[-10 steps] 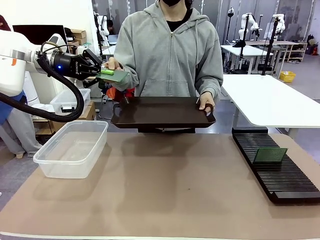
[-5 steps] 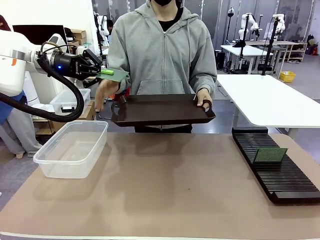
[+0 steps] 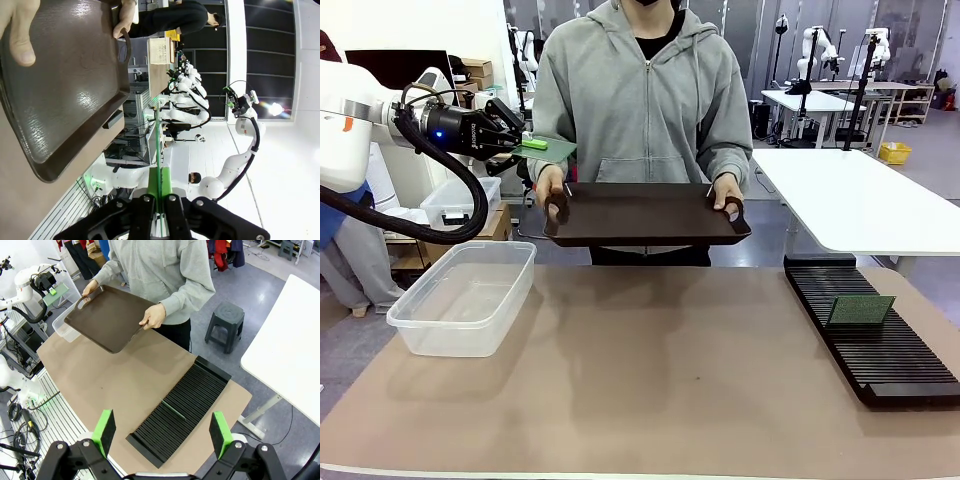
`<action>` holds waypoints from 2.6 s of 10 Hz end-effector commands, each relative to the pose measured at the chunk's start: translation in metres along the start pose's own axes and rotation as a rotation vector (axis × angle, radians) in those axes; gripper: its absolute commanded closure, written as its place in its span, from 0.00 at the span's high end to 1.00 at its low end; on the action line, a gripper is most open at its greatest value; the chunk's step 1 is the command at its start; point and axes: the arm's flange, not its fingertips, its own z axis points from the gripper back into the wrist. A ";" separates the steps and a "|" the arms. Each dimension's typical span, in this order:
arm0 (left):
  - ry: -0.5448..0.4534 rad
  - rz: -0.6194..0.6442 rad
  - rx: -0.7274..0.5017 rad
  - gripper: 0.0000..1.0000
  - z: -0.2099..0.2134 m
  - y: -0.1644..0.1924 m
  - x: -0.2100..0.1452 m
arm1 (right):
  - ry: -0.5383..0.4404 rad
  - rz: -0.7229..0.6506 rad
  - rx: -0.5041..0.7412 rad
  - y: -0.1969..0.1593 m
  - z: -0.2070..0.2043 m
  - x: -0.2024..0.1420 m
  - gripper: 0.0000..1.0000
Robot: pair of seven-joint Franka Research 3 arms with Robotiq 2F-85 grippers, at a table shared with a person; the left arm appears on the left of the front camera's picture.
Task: Sort PCBs into racks and boxes based on the side picked up.
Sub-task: If the short side of the Blank PCB is picked up, insert it into the PCB Rack ; if the long side is picked up, place it in the Organizing box.
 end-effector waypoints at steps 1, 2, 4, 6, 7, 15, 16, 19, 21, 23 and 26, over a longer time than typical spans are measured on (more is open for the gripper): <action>0.001 0.000 -0.001 0.00 0.000 0.000 0.000 | -0.006 -0.002 0.013 0.002 0.000 -0.001 1.00; 0.001 0.000 -0.001 0.00 0.000 0.000 0.000 | -0.006 -0.002 0.013 0.002 0.000 -0.001 1.00; 0.001 0.000 -0.001 0.00 0.000 0.000 0.000 | -0.006 -0.002 0.013 0.002 0.000 -0.001 1.00; 0.001 0.000 -0.001 0.00 0.000 0.000 0.000 | -0.006 -0.002 0.013 0.002 0.000 -0.001 1.00; 0.001 0.000 -0.001 0.00 0.000 0.000 0.000 | -0.006 -0.002 0.013 0.002 0.000 -0.001 1.00; 0.044 -0.067 0.160 0.03 0.017 -0.003 -0.001 | -0.006 -0.002 0.013 0.002 0.000 -0.001 1.00; 0.047 -0.089 0.184 0.03 0.029 -0.005 -0.001 | -0.006 -0.002 0.013 0.002 0.000 -0.001 1.00; 0.047 -0.106 0.307 0.03 0.053 -0.005 -0.005 | -0.006 -0.002 0.013 0.002 0.000 -0.001 1.00; -0.013 -0.122 0.398 0.03 0.069 0.000 0.001 | -0.006 -0.002 0.013 0.002 0.000 -0.001 1.00; -0.108 -0.137 0.647 0.03 0.079 0.022 0.011 | -0.006 -0.002 0.013 0.002 0.000 -0.001 1.00; -0.130 -0.214 0.856 0.03 0.083 0.057 0.028 | -0.006 -0.002 0.013 0.002 0.000 -0.001 1.00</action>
